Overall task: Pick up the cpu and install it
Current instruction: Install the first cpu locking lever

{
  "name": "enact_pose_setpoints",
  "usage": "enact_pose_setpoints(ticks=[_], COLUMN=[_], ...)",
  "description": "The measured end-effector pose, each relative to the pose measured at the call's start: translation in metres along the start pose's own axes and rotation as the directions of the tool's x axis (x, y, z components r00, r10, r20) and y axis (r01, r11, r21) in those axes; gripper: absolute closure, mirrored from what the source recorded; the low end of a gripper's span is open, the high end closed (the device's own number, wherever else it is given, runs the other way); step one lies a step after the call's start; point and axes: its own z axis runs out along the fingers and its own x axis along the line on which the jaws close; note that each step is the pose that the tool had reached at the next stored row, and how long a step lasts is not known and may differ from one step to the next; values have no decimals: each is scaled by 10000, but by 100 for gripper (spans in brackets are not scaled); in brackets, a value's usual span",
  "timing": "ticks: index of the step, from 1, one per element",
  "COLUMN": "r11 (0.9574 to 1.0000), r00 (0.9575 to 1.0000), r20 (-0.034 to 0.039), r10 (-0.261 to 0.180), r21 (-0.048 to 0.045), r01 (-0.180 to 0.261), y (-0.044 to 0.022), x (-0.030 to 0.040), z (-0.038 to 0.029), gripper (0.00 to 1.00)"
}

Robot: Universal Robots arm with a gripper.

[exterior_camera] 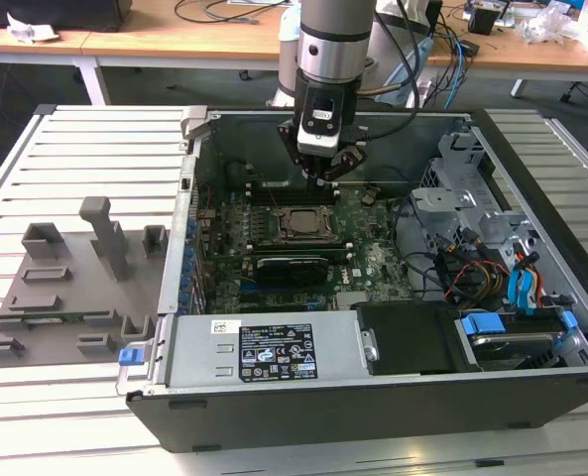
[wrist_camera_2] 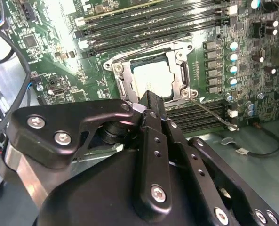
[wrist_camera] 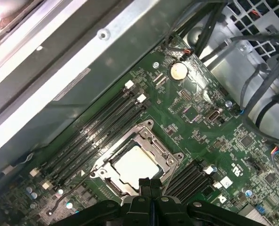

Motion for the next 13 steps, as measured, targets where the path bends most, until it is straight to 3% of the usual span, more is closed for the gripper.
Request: enact_pose_setpoints(ticks=[5,8,11,13], r11=[9961,9899,9779,9721], r00=[9961,9899,9779,9721], r20=[47,77,116,131], r10=[-885,-1416,-2088,-2343], r21=[-26,-40,-54,-60], r01=[885,1416,2089,2344], y=[0,0,0,0], x=[0,0,0,0], z=[0,0,0,0], gripper=[89,89,89,89])
